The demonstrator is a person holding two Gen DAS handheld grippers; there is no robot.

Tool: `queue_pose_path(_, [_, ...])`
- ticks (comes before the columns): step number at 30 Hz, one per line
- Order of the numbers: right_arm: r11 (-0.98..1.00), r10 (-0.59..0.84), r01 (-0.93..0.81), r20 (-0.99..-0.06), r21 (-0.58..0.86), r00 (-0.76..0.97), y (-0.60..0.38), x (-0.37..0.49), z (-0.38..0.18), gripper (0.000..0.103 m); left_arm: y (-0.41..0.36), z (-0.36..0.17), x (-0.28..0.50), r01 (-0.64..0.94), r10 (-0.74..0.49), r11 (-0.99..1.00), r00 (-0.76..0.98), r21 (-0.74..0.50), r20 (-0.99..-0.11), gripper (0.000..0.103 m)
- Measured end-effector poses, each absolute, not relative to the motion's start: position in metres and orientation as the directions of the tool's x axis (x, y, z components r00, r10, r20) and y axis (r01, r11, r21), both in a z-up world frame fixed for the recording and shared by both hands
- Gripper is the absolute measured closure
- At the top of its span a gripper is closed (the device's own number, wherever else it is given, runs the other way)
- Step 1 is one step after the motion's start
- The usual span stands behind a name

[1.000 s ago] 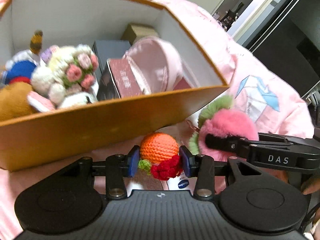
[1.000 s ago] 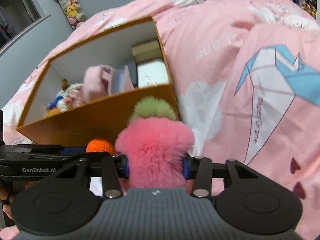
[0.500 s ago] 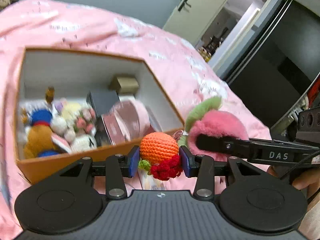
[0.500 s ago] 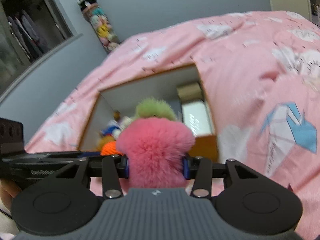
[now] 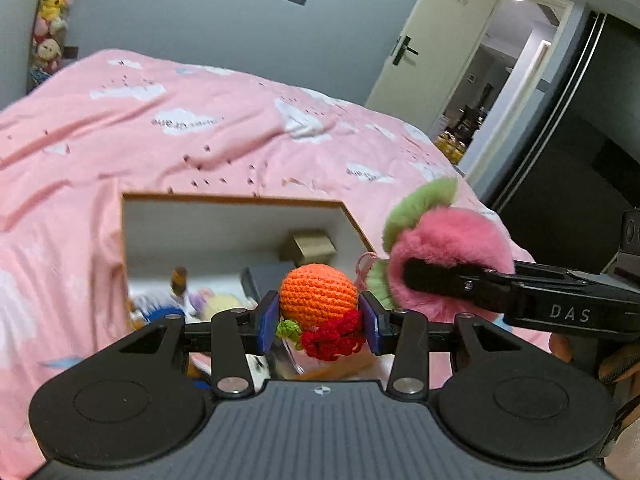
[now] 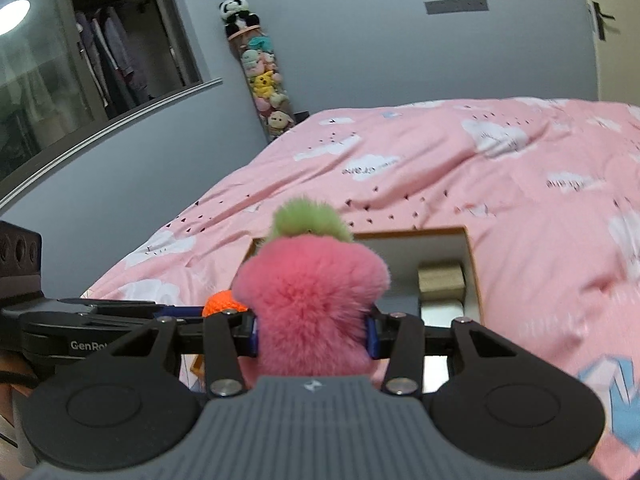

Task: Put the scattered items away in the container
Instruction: 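Lift the crocheted fruit and pom-pom with both tools toward the orange box, then lower the orange crocheted fruit and pink pom-pom into the orange box, opening both tools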

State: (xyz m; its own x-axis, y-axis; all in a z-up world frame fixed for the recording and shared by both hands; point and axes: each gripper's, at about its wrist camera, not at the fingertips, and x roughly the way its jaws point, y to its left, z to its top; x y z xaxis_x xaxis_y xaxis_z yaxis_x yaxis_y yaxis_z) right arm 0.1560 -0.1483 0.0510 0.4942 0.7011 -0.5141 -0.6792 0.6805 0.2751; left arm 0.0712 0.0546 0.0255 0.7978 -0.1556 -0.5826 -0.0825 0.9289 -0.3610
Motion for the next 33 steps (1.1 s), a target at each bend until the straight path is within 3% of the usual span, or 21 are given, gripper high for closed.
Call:
queue_pose_path(8, [0.669, 0.709, -0.695, -0.505, 0.263, 0.491, -0.113, 0.189, 0.050, 0.055, 0.077, 0.030, 0.094, -0.139, -0.087, 0.932, 0.810, -0.334, -0.580, 0.054])
queue_pose_path(33, [0.685, 0.674, -0.673, -0.595, 0.279, 0.439, -0.039, 0.276, 0.007, 0.055, 0.130, 0.008, 0.157, -0.209, -0.001, 0.949, 0.743, -0.234, -0.669, 0.054])
